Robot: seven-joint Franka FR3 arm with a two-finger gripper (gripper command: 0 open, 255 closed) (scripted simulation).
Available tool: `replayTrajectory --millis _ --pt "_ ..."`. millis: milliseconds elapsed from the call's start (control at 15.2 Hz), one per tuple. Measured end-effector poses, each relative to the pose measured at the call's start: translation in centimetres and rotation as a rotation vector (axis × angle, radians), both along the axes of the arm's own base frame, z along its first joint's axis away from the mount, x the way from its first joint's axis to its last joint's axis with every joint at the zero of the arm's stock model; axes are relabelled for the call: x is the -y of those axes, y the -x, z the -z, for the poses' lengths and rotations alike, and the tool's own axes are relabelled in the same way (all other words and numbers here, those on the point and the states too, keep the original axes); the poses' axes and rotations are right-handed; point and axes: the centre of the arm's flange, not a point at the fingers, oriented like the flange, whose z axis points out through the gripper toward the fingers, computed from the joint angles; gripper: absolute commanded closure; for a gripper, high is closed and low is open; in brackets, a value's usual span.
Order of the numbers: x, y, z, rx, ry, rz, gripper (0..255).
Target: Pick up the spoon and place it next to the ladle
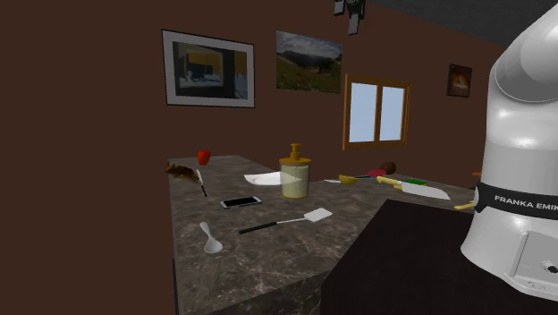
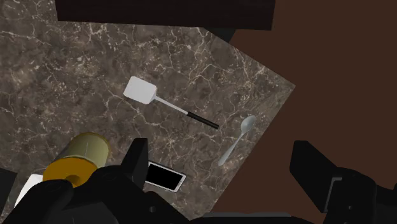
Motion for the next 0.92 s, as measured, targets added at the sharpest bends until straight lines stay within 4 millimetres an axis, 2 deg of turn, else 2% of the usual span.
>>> replayTrajectory --millis 132,264,396,924 --pt "-0.3 -0.3 0.5 -0.002 -0.001 0.005 0" --pt "-0.9 -1.3 2.1 -0.009 -0.003 0.021 0" --pt "-2.3 -2.5 3.8 -0.017 -0.007 0.040 0" --pt "-5.6 -8.3 12.4 -0.051 -0.020 0.124 0"
